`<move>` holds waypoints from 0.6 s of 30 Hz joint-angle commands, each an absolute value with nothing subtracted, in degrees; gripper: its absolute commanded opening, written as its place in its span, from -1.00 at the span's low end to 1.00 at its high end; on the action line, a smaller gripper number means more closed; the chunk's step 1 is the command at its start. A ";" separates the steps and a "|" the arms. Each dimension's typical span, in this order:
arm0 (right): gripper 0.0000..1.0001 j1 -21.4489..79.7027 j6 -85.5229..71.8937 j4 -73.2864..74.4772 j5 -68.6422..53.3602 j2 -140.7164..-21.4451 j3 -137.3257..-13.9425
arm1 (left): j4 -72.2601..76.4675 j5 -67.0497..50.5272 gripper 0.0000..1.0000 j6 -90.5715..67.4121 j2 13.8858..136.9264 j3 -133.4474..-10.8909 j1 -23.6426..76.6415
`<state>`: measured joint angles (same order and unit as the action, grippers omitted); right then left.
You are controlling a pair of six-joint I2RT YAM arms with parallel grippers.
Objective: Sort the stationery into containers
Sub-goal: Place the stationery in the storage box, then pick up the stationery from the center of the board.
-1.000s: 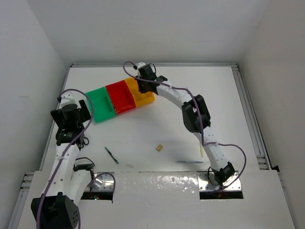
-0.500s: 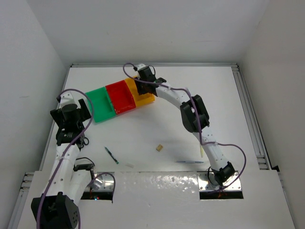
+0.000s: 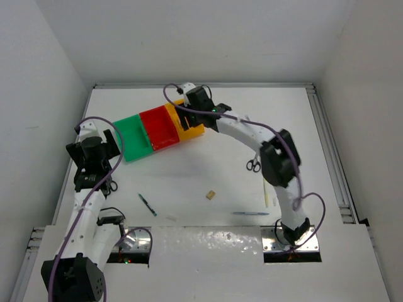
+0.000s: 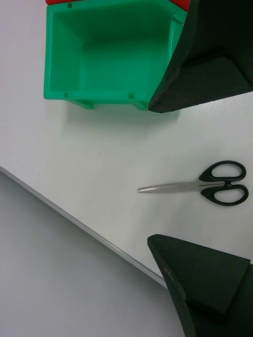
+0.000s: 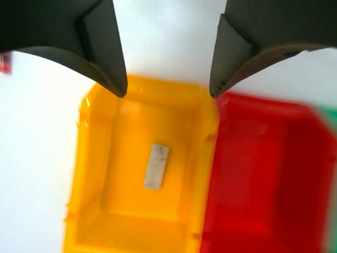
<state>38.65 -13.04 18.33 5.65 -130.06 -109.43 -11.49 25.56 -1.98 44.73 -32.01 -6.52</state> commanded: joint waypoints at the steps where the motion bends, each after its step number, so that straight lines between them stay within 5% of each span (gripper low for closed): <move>1: 0.28 40.34 -11.95 19.15 7.55 -110.19 -94.93 | -8.35 25.66 0.98 -2.02 43.86 -32.87 -6.94; 8: 0.66 48.77 -18.17 21.71 6.77 -91.33 -59.53 | -8.26 23.73 0.96 -3.16 44.12 -32.61 -6.68; 18: 0.52 52.47 -62.63 29.27 25.31 -88.50 -59.24 | -8.97 23.29 0.94 -3.43 43.07 -32.61 -1.86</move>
<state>52.49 -46.39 29.30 17.63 -90.98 -57.12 -10.68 23.73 -3.07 44.51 -32.01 -3.77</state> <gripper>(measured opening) 0.763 0.972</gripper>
